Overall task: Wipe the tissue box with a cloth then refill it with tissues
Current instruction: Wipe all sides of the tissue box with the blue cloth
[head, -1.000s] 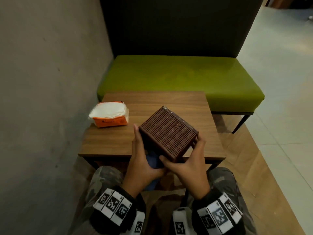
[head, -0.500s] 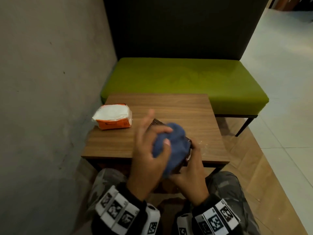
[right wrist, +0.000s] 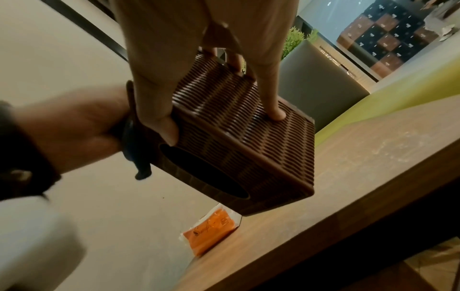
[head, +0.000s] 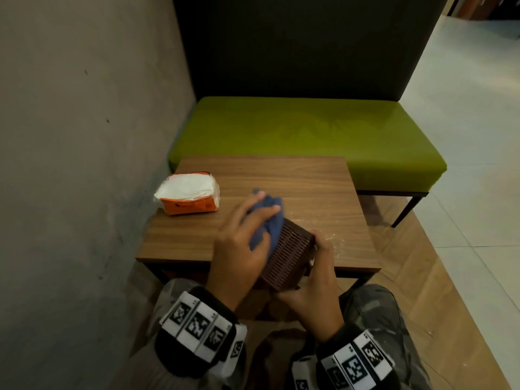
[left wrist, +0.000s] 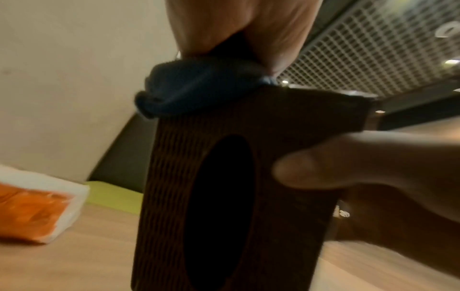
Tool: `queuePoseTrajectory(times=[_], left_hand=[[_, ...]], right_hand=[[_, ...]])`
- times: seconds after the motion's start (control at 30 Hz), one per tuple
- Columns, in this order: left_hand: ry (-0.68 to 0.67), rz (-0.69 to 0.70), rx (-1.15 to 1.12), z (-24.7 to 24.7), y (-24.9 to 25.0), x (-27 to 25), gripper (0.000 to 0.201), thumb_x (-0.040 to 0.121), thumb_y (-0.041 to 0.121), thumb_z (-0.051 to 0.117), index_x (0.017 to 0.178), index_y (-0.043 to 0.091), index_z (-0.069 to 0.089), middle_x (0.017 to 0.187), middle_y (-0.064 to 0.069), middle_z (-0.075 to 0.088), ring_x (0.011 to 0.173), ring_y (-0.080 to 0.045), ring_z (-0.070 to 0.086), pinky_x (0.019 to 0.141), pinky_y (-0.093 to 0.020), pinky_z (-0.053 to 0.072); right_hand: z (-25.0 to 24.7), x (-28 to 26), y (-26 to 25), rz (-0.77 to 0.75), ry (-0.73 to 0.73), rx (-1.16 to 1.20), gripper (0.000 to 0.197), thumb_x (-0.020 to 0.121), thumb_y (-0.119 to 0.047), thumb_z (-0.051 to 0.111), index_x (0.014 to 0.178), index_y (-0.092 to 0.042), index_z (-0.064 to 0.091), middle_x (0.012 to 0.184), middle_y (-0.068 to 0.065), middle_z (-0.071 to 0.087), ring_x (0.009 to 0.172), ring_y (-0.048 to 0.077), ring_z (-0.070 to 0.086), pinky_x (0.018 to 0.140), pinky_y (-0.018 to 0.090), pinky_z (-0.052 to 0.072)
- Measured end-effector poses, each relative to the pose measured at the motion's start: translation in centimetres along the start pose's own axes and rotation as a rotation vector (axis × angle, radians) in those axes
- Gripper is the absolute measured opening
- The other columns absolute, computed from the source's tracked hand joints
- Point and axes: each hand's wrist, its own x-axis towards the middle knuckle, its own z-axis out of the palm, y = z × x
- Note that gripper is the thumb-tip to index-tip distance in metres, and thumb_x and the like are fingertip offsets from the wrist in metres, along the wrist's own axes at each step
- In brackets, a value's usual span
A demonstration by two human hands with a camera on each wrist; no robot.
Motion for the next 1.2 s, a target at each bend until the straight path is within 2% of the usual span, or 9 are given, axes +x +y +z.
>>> queuePoseTrajectory(times=[0.13, 0.3, 0.47, 0.63, 0.7, 0.83, 1.0, 1.13, 1.2], left_hand=[[-0.185, 0.271, 0.079, 0.8, 1.3, -1.2, 0.034, 0.086, 0.024, 0.066, 0.117, 0.011, 0.064, 0.134, -0.007, 0.052, 0.126, -0.016, 0.048, 0.105, -0.027, 0.040], [0.086, -0.050, 0.120, -0.4, -1.8, 1.4, 0.024, 0.087, 0.018, 0.062, 0.110, 0.009, 0.064, 0.117, -0.007, 0.058, 0.111, -0.010, 0.051, 0.097, -0.023, 0.041], [-0.150, 0.238, 0.198, 0.5, 0.8, -2.5, 0.028, 0.085, 0.016, 0.056, 0.111, 0.012, 0.066, 0.111, -0.008, 0.057, 0.108, -0.021, 0.052, 0.095, -0.028, 0.042], [0.127, -0.046, 0.161, -0.4, -2.1, 0.7, 0.021, 0.085, 0.010, 0.056, 0.104, 0.009, 0.066, 0.107, -0.008, 0.058, 0.102, -0.019, 0.054, 0.090, -0.034, 0.045], [0.080, 0.029, 0.148, 0.6, -0.4, 0.1, 0.025, 0.086, 0.012, 0.056, 0.109, 0.007, 0.067, 0.112, -0.010, 0.059, 0.108, -0.021, 0.054, 0.095, -0.031, 0.044], [-0.105, 0.312, 0.164, 1.7, 2.0, -0.2, 0.026, 0.089, 0.010, 0.058, 0.112, 0.007, 0.067, 0.118, -0.015, 0.059, 0.114, -0.027, 0.052, 0.102, -0.033, 0.040], [0.162, -0.042, 0.115, 0.7, -0.6, 3.4, 0.018, 0.087, 0.009, 0.057, 0.101, 0.008, 0.068, 0.111, -0.011, 0.060, 0.105, -0.017, 0.055, 0.096, -0.027, 0.042], [-0.070, 0.223, 0.141, 2.3, 2.3, -0.2, 0.021, 0.086, 0.010, 0.058, 0.104, 0.007, 0.068, 0.116, -0.011, 0.060, 0.112, -0.023, 0.054, 0.100, -0.027, 0.040], [-0.067, 0.205, 0.126, 1.5, 0.9, 0.5, 0.019, 0.086, 0.009, 0.059, 0.103, 0.009, 0.068, 0.116, -0.010, 0.060, 0.111, -0.018, 0.054, 0.099, -0.024, 0.040]], right_hand=[[0.1, 0.6, -0.4, 0.055, 0.000, 0.035, 0.085, 0.063, -0.053, 0.072, 0.133, -0.026, 0.031, 0.125, -0.002, 0.045, 0.114, 0.016, 0.052, 0.094, 0.035, 0.049], [0.0, 0.6, 0.2, -0.004, 0.002, 0.003, 0.098, 0.056, -0.050, 0.083, 0.134, -0.016, 0.034, 0.126, 0.004, 0.045, 0.118, 0.019, 0.049, 0.095, 0.043, 0.047], [-0.3, 1.1, 0.8, -0.012, 0.040, -0.009, 0.097, 0.055, -0.053, 0.077, 0.133, -0.036, 0.022, 0.120, -0.012, 0.040, 0.114, 0.006, 0.045, 0.100, 0.018, 0.038], [-0.1, 1.2, 0.8, -0.036, 0.028, -0.041, 0.096, 0.056, -0.052, 0.077, 0.132, -0.022, 0.029, 0.123, -0.023, 0.032, 0.112, -0.006, 0.037, 0.097, 0.007, 0.031], [-0.1, 1.7, 0.3, -0.043, 0.016, -0.037, 0.091, 0.059, -0.049, 0.076, 0.132, -0.021, 0.030, 0.122, -0.020, 0.035, 0.113, 0.002, 0.039, 0.100, 0.012, 0.033], [-0.1, 2.4, -0.2, -0.046, -0.005, -0.010, 0.073, 0.071, -0.038, 0.076, 0.130, -0.017, 0.039, 0.125, 0.003, 0.049, 0.116, 0.020, 0.051, 0.097, 0.043, 0.046], [-0.2, 1.6, -0.4, -0.019, -0.008, -0.059, 0.097, 0.054, -0.030, 0.090, 0.132, -0.007, 0.037, 0.121, 0.002, 0.043, 0.113, 0.019, 0.046, 0.097, 0.030, 0.041], [0.3, 1.9, -0.5, -0.028, 0.004, -0.008, 0.085, 0.064, -0.035, 0.082, 0.132, -0.009, 0.039, 0.124, 0.006, 0.047, 0.115, 0.020, 0.049, 0.098, 0.038, 0.044], [0.2, 1.4, -0.5, -0.046, 0.010, -0.005, 0.089, 0.061, -0.041, 0.082, 0.132, -0.014, 0.036, 0.124, 0.000, 0.044, 0.115, 0.018, 0.048, 0.096, 0.039, 0.045]])
